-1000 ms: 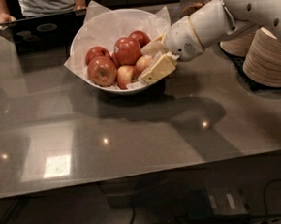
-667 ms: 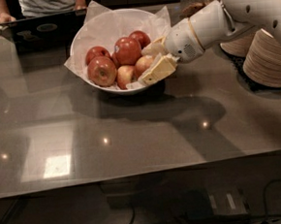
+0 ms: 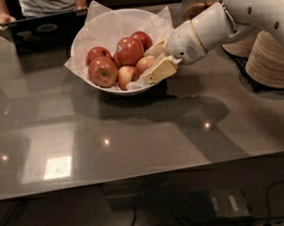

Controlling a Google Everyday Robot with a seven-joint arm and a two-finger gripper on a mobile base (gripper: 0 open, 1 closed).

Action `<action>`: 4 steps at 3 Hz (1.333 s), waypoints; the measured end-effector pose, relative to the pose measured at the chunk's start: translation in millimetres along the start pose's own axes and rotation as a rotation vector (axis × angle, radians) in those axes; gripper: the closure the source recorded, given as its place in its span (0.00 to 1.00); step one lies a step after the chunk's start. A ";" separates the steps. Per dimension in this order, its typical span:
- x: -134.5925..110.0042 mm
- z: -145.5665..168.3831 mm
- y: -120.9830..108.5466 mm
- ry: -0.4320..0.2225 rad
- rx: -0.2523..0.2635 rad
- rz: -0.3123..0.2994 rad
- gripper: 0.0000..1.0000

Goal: Pick apple from white bowl

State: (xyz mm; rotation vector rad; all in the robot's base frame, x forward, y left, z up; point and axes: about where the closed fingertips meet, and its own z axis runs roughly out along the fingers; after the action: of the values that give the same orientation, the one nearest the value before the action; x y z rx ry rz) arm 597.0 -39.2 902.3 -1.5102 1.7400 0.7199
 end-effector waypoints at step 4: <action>-5.7 -0.8 0.2 -0.055 -0.026 -0.013 1.00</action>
Offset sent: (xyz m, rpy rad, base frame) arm 0.0001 -0.0014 -0.0018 0.0003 0.0031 -0.0040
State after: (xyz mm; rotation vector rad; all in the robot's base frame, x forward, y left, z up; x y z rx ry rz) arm 597.0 -36.4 907.3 -1.5045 1.6844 0.7728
